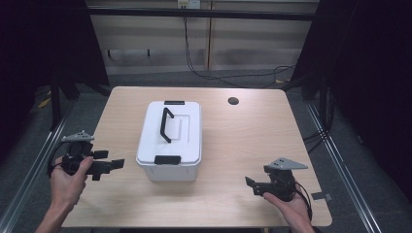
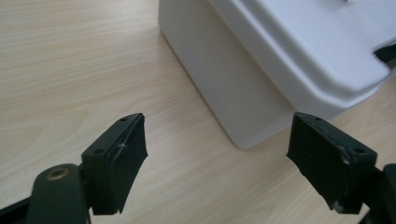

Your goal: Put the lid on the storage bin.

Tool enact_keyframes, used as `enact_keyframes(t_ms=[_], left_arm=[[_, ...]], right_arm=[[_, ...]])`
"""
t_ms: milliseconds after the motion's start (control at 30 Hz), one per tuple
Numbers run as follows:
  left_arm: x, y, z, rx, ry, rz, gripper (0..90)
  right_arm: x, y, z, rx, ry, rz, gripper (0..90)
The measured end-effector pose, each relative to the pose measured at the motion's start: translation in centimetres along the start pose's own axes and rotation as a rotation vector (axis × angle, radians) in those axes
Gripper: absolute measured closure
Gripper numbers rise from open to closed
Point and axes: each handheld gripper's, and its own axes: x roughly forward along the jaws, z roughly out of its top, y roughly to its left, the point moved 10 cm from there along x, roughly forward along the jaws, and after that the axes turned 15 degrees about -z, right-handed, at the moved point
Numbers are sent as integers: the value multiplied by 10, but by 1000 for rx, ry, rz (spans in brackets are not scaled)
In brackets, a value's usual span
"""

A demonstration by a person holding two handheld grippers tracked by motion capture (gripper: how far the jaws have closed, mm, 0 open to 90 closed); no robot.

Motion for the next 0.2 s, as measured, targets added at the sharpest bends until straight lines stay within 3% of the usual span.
enact_keyframes(t_ms=[67, 100, 133, 200], left_arm=[[4, 0, -8, 2, -11, -3, 188], [9, 1, -17, -12, 11, -12, 189], [9, 1, -17, -12, 11, -12, 188], [13, -1, -26, -76, 2, -68, 188]], right_arm=[[3, 1, -3, -18, 15, -5, 172], [7, 3, -7, -39, 43, -2, 178], [7, 3, -7, -39, 43, -2, 178], [12, 5, -13, -59, 94, -2, 183]])
